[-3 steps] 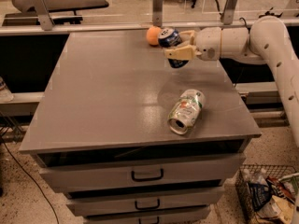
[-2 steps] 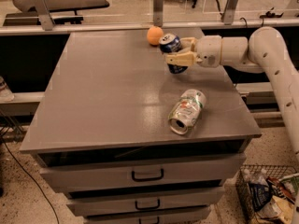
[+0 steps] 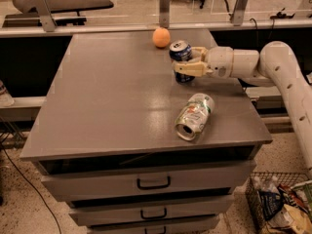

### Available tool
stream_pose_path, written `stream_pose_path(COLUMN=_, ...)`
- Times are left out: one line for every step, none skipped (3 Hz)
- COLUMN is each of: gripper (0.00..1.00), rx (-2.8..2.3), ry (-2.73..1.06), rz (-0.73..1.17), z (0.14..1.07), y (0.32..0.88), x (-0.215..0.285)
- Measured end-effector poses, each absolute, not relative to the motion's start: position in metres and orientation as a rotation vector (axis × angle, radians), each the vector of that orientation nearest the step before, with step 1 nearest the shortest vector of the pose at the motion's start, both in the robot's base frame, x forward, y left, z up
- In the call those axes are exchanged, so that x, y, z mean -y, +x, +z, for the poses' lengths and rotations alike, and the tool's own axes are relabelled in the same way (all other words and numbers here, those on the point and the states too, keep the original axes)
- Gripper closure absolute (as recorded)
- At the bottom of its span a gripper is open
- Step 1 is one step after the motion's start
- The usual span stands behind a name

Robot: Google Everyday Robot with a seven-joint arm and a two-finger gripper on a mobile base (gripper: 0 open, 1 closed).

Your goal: Place pepsi can upright

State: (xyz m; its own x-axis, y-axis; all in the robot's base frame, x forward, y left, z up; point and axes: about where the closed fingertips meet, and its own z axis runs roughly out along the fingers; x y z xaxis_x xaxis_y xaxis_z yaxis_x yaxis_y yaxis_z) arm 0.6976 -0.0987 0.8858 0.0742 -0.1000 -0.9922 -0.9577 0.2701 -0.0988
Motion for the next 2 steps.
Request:
stream_pose_path(gripper=0.28, rx=-1.349, ry=-1.088, rz=0.883, z=0.8813, y=0.6907, x=0.1098)
stream_pose_path(gripper=0.05, rx=-1.374, ry=-1.079, rz=0.867, z=0.8784, y=0.6857, x=0.1189)
